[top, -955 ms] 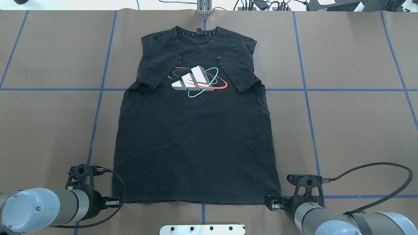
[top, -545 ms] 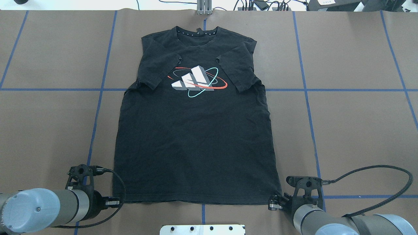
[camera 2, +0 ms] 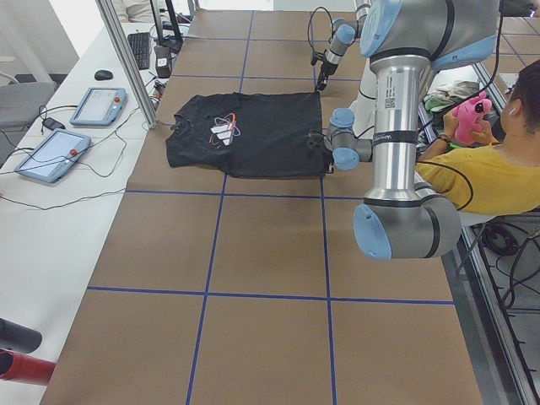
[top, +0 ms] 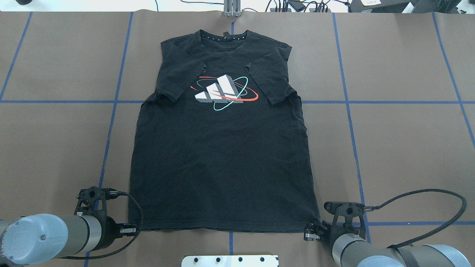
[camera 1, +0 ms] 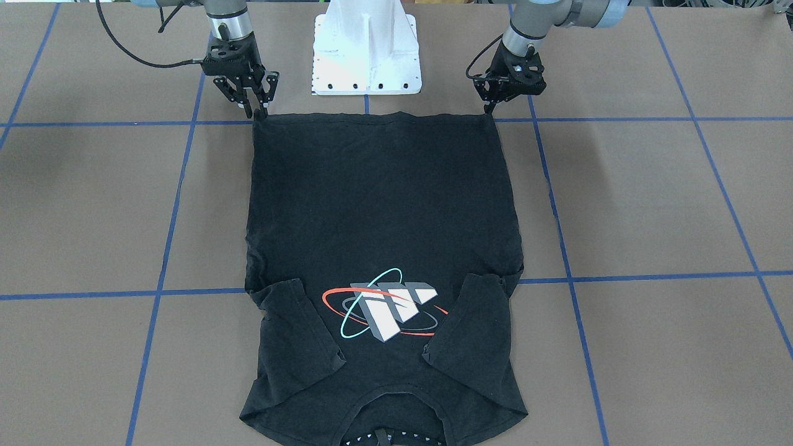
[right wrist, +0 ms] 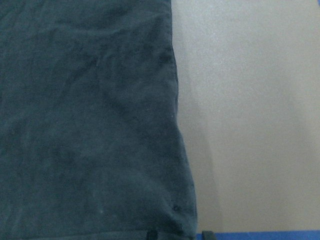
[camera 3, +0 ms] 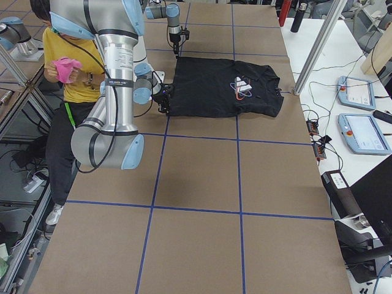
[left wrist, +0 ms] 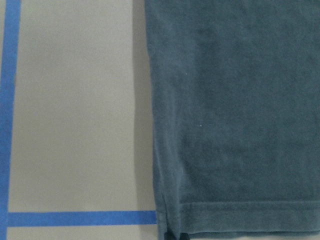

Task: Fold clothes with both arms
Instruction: 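Grasp the hem corners with both grippers, then lift the hem with both grippers and fold it toward the collar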

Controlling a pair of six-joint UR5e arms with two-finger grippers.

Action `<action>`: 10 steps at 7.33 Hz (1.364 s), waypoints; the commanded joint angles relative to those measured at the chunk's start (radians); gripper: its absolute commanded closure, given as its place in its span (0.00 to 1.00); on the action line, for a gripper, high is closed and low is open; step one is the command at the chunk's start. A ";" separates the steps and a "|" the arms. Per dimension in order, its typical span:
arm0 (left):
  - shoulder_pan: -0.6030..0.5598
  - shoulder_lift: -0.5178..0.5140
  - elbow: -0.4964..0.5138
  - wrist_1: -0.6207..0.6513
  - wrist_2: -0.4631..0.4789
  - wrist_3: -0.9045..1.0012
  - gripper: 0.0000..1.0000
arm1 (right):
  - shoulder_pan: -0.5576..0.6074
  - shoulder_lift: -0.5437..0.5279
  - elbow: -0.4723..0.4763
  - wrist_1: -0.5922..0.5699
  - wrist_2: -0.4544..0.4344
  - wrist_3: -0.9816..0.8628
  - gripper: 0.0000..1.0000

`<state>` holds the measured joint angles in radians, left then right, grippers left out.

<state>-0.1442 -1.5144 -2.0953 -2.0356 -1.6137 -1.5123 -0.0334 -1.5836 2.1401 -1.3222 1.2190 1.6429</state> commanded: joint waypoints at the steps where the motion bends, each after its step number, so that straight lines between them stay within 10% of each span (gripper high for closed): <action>1: 0.000 0.000 0.000 0.000 0.000 0.000 1.00 | -0.006 0.000 -0.005 0.000 -0.001 0.000 0.58; 4: 0.000 0.000 -0.002 0.000 0.000 0.000 1.00 | -0.010 0.002 -0.006 0.000 -0.001 0.002 0.97; 7: -0.002 0.010 -0.057 0.006 -0.005 0.001 1.00 | -0.002 0.002 0.009 0.000 -0.001 0.002 1.00; 10: -0.018 0.007 -0.310 0.249 -0.147 0.015 1.00 | 0.041 0.000 0.265 -0.212 0.110 -0.002 1.00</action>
<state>-0.1573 -1.5057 -2.2781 -1.9116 -1.6986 -1.5011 -0.0170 -1.5888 2.2646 -1.3909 1.2581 1.6422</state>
